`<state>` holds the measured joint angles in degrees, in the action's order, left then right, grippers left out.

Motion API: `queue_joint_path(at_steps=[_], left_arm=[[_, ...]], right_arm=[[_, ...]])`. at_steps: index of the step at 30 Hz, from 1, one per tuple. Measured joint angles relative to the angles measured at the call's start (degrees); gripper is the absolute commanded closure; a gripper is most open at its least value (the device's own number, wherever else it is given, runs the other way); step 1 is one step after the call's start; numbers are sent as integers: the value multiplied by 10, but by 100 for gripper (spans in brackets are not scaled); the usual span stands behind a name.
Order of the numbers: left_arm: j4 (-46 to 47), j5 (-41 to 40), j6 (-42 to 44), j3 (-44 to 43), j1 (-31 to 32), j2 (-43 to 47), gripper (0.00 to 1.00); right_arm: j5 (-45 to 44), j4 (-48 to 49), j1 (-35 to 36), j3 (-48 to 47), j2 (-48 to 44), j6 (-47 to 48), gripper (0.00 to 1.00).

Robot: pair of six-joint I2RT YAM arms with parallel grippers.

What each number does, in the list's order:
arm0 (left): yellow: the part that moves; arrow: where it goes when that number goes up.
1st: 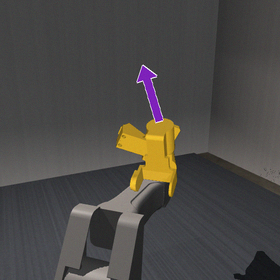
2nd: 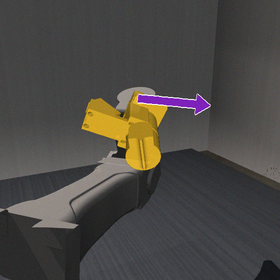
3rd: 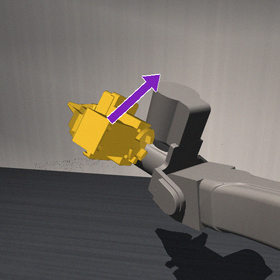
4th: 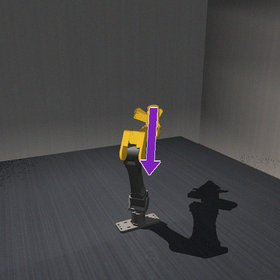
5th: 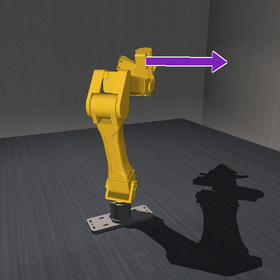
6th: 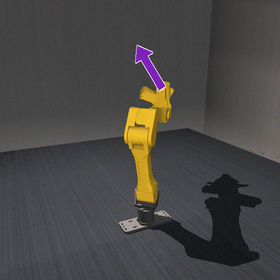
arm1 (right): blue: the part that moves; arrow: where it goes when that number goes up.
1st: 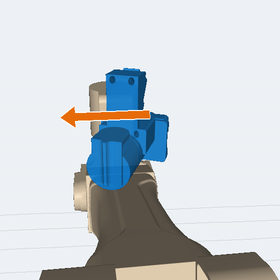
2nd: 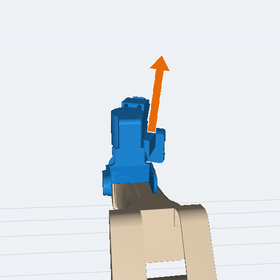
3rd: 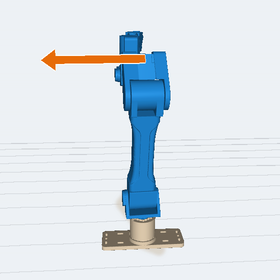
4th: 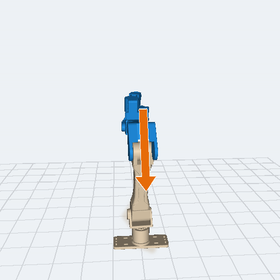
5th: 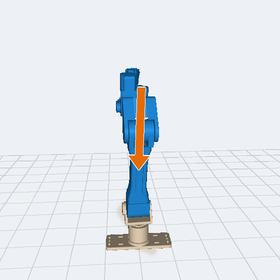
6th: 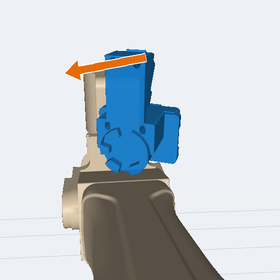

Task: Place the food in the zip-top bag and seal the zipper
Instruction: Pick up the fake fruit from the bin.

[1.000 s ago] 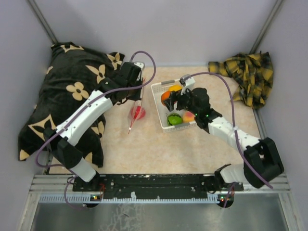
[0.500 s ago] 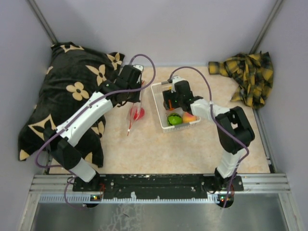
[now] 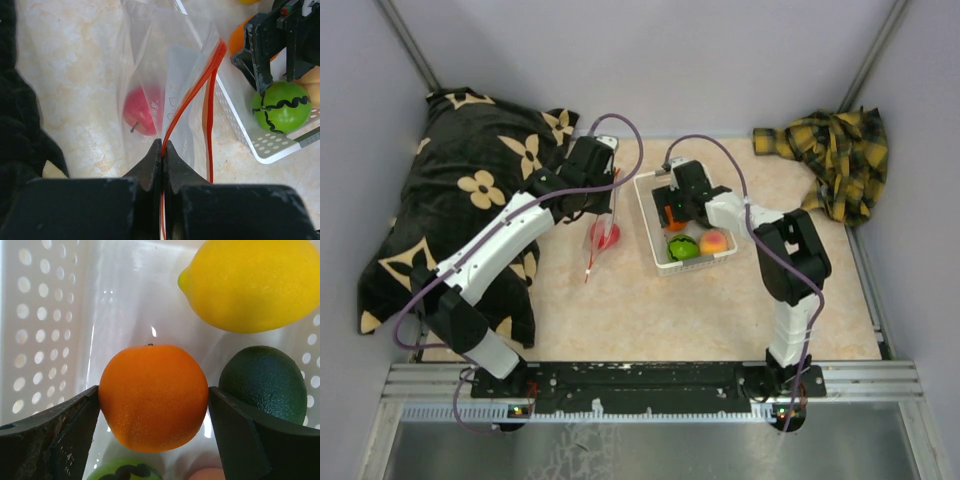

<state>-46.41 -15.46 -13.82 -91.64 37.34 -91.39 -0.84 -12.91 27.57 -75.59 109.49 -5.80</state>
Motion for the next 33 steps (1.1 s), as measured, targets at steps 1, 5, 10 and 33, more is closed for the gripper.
queue_joint_path(at_steps=[1, 5, 10, 33], left_arm=[[1, 0, 0, 1, 0, 1, 100], [2, 1, 0, 4, 0, 7, 100], [3, 5, 0, 4, 0, 9, 100], [-4, 14, 8, -8, 0, 9, 100]], right_arm=[[0, -6, 0, -4, 4, 1, 13], [2, -23, 0, -22, 17, 3, 13], [2, -30, 0, -33, 27, 5, 14], [81, 68, 11, 104, -208, 11, 43]])
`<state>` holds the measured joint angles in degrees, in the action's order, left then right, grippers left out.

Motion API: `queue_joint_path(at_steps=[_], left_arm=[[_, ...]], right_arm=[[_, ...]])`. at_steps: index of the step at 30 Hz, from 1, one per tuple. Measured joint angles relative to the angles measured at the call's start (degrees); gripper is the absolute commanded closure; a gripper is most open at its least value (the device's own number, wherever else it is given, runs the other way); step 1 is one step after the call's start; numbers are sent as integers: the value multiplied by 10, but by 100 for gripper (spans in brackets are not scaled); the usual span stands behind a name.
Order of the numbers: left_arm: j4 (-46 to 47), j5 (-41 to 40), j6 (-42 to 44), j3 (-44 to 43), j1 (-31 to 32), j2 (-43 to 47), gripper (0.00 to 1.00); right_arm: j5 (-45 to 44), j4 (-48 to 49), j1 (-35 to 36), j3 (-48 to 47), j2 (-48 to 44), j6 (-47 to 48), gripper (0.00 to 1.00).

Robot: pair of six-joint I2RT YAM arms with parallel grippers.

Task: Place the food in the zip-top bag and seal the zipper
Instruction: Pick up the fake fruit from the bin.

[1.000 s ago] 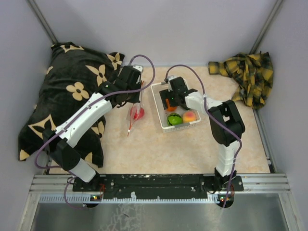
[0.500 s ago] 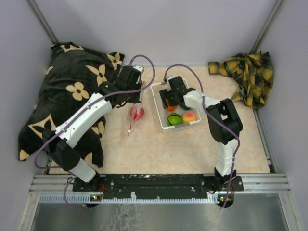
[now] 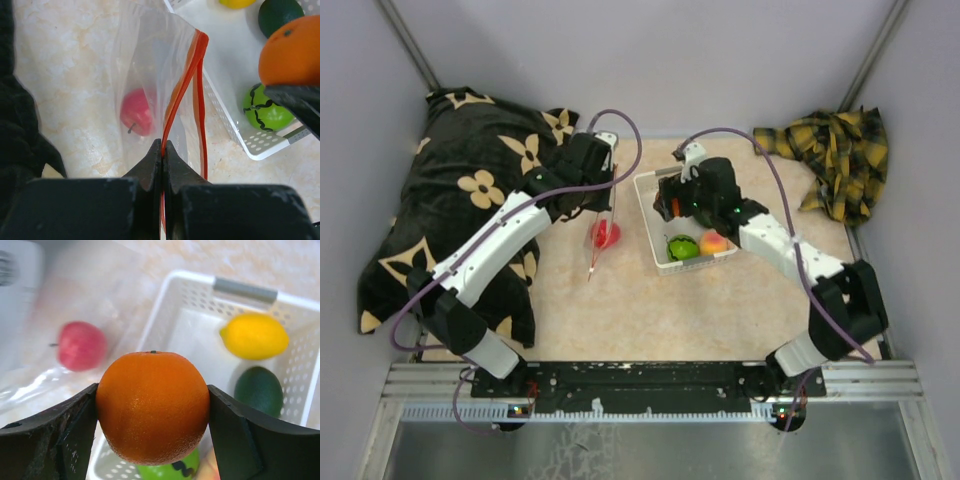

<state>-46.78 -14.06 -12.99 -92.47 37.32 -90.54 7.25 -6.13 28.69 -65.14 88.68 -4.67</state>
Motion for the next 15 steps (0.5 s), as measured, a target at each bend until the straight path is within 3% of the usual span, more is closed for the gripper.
queue_joint_path(at_steps=[7, 15], left_arm=[[-4, 7, 0, -16, 0, 0, 100], [-5, 23, 0, -17, 0, 0, 100]], right_arm=[[75, 116, 52, 86, -136, -6, 43], [156, 248, 124, 161, -174, -17, 43]])
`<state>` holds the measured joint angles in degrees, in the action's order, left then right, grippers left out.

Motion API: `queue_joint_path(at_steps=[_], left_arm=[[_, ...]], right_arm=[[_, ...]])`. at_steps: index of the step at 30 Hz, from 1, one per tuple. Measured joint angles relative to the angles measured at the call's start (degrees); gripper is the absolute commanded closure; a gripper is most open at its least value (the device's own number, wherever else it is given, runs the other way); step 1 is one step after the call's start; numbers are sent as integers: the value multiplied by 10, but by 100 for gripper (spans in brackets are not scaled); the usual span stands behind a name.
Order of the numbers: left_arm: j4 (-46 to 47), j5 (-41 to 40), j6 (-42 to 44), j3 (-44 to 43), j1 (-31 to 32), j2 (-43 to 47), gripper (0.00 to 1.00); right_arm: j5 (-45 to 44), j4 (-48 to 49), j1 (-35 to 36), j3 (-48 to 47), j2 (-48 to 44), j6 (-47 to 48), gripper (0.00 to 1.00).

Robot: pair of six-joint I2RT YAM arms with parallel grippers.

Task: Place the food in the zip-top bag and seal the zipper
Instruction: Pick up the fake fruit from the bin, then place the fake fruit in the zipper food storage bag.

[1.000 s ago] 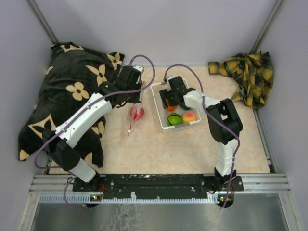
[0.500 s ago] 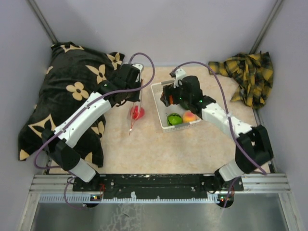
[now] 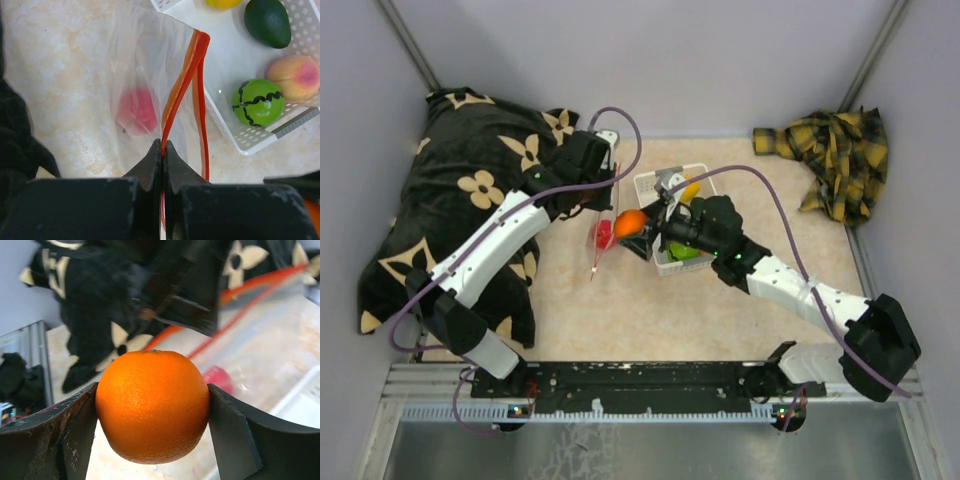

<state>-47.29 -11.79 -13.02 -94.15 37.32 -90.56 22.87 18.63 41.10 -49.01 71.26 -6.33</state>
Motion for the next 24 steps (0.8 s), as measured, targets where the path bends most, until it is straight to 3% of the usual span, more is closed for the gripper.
queue_joint_path(at_steps=[10, 24], left_arm=[[-16, 6, -1, -37, 15, -1, 100], [-21, -2, 2, -37, 27, 17, 100]], right_arm=[[70, 177, 57, 11, 36, -21, 43], [-59, 228, 32, 57, 72, -33, 41]])
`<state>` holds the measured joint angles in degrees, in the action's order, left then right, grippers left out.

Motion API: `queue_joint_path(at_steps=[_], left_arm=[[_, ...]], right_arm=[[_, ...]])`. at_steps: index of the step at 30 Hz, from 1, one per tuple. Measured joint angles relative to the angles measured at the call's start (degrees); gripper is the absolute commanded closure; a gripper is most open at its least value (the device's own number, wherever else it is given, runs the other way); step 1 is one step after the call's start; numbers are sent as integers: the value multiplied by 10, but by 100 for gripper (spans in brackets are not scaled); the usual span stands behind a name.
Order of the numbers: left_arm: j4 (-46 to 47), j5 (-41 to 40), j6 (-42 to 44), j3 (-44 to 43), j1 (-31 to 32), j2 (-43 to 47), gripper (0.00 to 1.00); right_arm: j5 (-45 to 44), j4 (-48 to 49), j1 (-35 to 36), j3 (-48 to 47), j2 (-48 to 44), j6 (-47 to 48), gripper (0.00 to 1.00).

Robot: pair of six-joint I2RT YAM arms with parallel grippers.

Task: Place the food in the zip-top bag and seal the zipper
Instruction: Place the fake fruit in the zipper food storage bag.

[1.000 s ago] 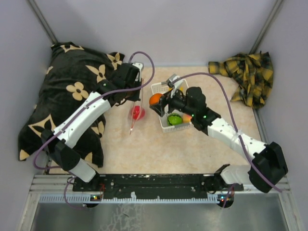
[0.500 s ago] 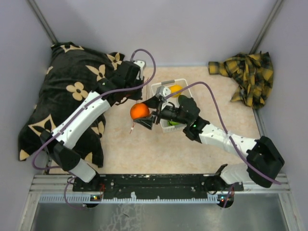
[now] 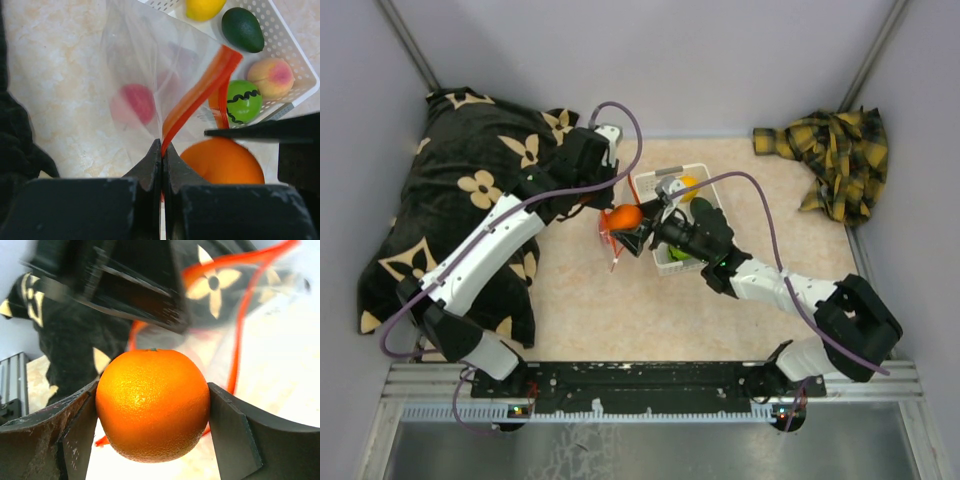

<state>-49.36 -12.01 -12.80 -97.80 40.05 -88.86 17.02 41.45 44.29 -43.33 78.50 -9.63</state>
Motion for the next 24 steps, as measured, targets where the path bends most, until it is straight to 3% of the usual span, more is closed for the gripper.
queue_joint_path(at_steps=[12, 24], left_arm=[[-7, -8, 18, 0, 15, 4, 100], [-8, 16, 22, 0, 27, 2, 100]], right_arm=[[-9, 7, -45, 27, 3, -45, 41], [12, -21, -45, -22, 49, -60, 30]])
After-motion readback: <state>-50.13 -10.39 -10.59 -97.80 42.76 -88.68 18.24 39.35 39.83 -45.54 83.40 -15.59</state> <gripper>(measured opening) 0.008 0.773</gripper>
